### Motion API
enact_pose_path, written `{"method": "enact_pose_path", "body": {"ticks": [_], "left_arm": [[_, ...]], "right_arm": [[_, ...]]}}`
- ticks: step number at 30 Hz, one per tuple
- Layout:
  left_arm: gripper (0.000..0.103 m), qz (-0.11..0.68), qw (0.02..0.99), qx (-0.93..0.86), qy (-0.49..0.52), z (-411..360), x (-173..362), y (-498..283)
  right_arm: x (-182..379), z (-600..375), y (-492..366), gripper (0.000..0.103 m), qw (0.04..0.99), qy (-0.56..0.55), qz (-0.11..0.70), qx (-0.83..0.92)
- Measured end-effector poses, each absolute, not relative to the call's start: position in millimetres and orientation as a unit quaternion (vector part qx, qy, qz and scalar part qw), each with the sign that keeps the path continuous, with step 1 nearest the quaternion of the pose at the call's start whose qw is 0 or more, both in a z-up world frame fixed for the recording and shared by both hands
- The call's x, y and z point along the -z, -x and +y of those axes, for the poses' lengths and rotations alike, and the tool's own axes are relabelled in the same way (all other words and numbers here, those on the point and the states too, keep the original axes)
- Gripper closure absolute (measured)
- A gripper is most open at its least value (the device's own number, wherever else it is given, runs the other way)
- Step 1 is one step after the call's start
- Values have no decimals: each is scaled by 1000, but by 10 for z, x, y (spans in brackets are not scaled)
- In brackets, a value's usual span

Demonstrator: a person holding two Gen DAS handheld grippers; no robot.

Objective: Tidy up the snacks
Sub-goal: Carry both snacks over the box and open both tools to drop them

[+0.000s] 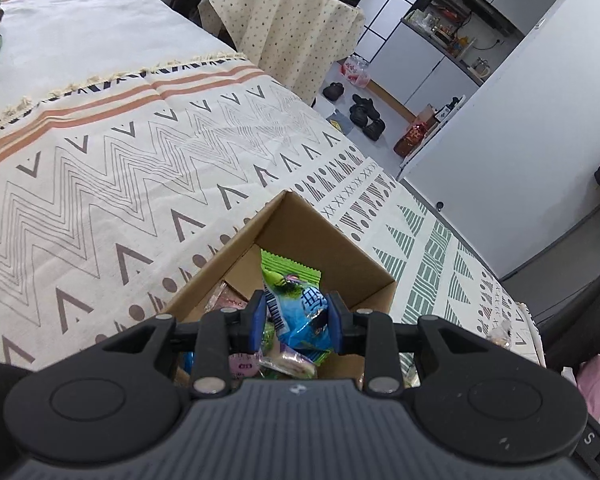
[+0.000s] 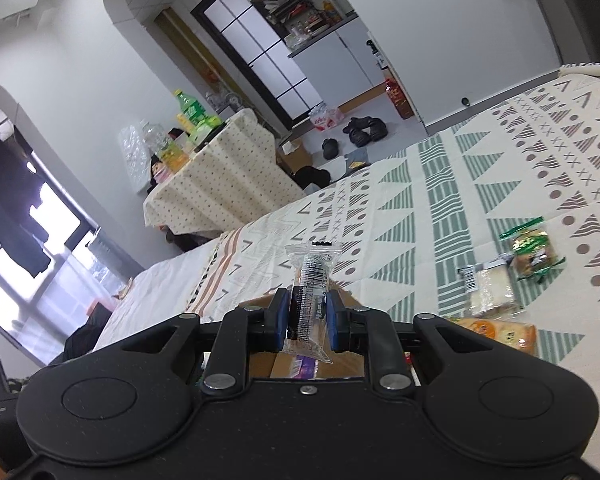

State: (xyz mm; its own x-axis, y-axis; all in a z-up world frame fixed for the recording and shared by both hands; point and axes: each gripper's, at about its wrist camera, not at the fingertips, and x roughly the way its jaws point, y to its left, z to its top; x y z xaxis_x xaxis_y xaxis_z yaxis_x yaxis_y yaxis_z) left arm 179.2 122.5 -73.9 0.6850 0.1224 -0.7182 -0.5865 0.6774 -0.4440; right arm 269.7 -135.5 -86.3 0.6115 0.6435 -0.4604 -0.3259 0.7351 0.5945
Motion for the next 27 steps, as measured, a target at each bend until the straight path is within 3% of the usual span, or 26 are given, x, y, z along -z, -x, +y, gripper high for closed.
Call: {"method": "enact_pose_path", "body": {"ticks": [9,17,20,21,22,27], "left_arm": [[66,388,824,-187,369,1540,936,-1939],[47,389,820,-195,373,1829,871,-1894],[32,388,819,-204,370,1876,840,-1869],[30,386,820,-208,368,1884,825,-1864],[26,383,822,-210,366,1886,810,-1848],[19,378,828,-198,362,1863,760,-1808]], "right_arm": [[921,-943,-2775,83,864,-203,359,-291],[944,-548,-2897,83,853,-186,383,-301],[914,-439,-2903,72,849,-185,389,-305],[904,-426,-2910,59,848,-189,390,-304],[887,-416,-2908,54,849,-189,390,-302],[843,-465,-2900,52,859,-172,385,-291]]}}
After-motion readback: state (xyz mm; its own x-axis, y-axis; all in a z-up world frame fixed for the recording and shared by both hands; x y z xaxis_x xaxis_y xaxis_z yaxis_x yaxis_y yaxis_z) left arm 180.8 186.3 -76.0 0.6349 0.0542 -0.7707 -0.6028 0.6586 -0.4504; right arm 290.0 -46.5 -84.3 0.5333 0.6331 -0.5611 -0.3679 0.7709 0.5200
